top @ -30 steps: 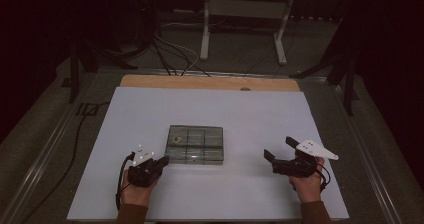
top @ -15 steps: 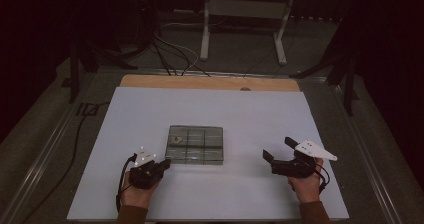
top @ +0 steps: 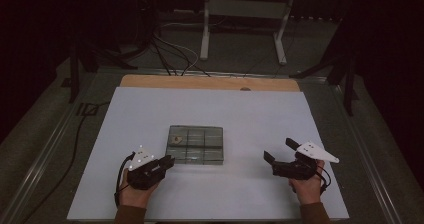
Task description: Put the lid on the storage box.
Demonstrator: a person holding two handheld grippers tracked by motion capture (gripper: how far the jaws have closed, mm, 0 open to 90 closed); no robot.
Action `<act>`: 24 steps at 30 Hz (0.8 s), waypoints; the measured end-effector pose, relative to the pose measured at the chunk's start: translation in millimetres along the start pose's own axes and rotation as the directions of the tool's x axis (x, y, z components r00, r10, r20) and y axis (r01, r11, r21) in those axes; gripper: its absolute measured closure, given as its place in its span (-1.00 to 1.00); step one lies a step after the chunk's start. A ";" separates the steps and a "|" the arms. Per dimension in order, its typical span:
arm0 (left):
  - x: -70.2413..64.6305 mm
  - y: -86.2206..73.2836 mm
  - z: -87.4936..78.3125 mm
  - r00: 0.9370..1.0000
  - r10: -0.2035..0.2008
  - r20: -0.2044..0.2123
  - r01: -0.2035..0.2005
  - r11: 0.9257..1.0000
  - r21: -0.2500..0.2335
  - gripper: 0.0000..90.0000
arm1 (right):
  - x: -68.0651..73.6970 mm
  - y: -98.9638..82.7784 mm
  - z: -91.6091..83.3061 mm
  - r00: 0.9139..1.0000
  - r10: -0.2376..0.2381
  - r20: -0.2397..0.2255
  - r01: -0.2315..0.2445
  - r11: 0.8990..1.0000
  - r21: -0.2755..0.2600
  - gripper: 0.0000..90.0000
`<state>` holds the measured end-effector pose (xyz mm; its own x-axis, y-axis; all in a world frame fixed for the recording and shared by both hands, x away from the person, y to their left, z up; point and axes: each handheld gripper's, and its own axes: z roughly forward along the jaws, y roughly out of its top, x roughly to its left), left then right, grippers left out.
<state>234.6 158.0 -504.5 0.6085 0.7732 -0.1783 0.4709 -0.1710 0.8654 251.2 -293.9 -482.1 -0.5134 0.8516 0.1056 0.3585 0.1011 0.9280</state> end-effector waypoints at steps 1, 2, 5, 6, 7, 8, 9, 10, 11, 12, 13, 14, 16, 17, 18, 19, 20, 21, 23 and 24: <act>-0.1 1.3 -1.9 1.000 0.005 -0.009 -0.006 1.000 -0.018 0.60 | 0.4 0.1 -0.3 1.000 -0.002 0.000 0.002 1.000 0.000 -0.99; -0.4 2.7 -4.5 1.000 0.015 -0.025 -0.016 0.999 -0.041 0.52 | 0.8 0.2 -0.7 1.000 -0.002 -0.002 0.002 1.000 -0.002 -0.99; -0.2 8.0 -12.6 0.997 0.037 -0.074 -0.044 0.995 -0.087 0.31 | 1.4 -0.2 -1.4 1.000 -0.006 -0.001 0.006 1.000 -0.004 -0.99; 1.0 9.5 -15.4 0.996 0.047 -0.077 -0.055 0.994 -0.096 0.27 | 1.5 -0.5 -1.6 1.000 -0.009 -0.001 0.009 1.000 -0.004 -0.99; 2.4 10.8 -17.9 0.995 0.050 -0.083 -0.059 0.993 -0.106 0.23 | 1.8 -0.8 -1.8 1.000 -0.009 0.000 0.009 1.000 -0.004 -0.99; 4.1 12.0 -20.3 0.995 0.047 -0.086 -0.057 0.992 -0.116 0.18 | 2.0 -1.0 -2.0 1.000 -0.009 -0.002 0.009 1.000 -0.003 -0.99; 6.4 13.2 -22.5 0.995 0.041 -0.090 -0.052 0.991 -0.122 0.10 | 2.2 -1.2 -2.2 1.000 -0.010 -0.002 0.010 1.000 -0.002 -0.99; 8.4 14.4 -24.7 0.995 0.032 -0.096 -0.044 0.991 -0.128 -0.01 | 2.5 -1.4 -2.5 1.000 -0.012 -0.002 0.012 1.000 -0.001 -0.99; 10.2 15.5 -27.0 0.994 0.028 -0.105 -0.042 0.990 -0.137 -0.13 | 2.7 -1.6 -2.9 1.000 -0.013 -0.002 0.013 1.000 -0.004 -0.99; 11.5 16.3 -29.1 0.993 0.027 -0.116 -0.044 0.988 -0.146 -0.23 | 3.1 -1.8 -3.3 1.000 -0.012 -0.003 0.012 1.000 -0.005 -0.99; 12.3 17.2 -31.1 0.991 0.029 -0.127 -0.048 0.987 -0.152 -0.33 | 3.4 -2.0 -3.7 1.000 -0.014 -0.003 0.014 1.000 -0.005 -0.99; 13.1 18.0 -33.2 0.990 0.033 -0.139 -0.055 0.986 -0.156 -0.41 | 3.7 -2.2 -4.1 1.000 -0.014 -0.003 0.014 1.000 -0.005 -0.99; 14.5 19.5 -36.5 0.988 0.033 -0.148 -0.059 0.983 -0.172 -0.56 | 4.2 -2.6 -4.9 1.000 -0.015 -0.003 0.015 1.000 -0.005 -0.99; 15.4 20.1 -38.1 0.988 0.036 -0.151 -0.063 0.982 -0.177 -0.61 | 4.4 -2.7 -5.3 1.000 -0.016 -0.002 0.016 1.000 -0.005 -0.99; 16.2 20.4 -39.3 0.988 0.033 -0.150 -0.061 0.981 -0.186 -0.62 | 4.8 -2.9 -5.7 1.000 -0.015 -0.003 0.015 1.000 -0.008 -0.99; 17.4 20.6 -40.6 0.989 0.033 -0.146 -0.061 0.980 -0.190 -0.62 | 5.0 -3.0 -6.0 1.000 -0.016 -0.003 0.016 1.000 -0.009 -0.99; 18.1 20.6 -41.4 0.989 0.030 -0.145 -0.058 0.979 -0.195 -0.65 | 5.2 -3.2 -6.3 1.000 -0.018 -0.002 0.018 1.000 -0.009 -0.99; 19.0 20.4 -42.1 0.989 0.033 -0.143 -0.061 0.979 -0.194 -0.68 | 5.5 -3.4 -6.8 1.000 -0.017 -0.001 0.017 1.000 -0.010 -0.99; 20.5 19.5 -43.3 0.988 0.033 -0.153 -0.063 0.978 -0.199 -0.77 | 5.3 -3.7 -7.7 1.000 -0.020 0.001 0.020 1.000 -0.014 -0.99; 21.1 18.9 -44.0 0.987 0.030 -0.160 -0.062 0.977 -0.202 -0.80 | 5.2 -3.8 -8.3 1.000 -0.020 0.002 0.020 1.000 -0.016 -0.99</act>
<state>228.2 198.0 -471.4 0.5122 0.8556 -0.0754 0.2931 -0.0916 0.9517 240.7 -294.1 -482.1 -0.5192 0.8503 0.0863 0.3357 0.1100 0.9355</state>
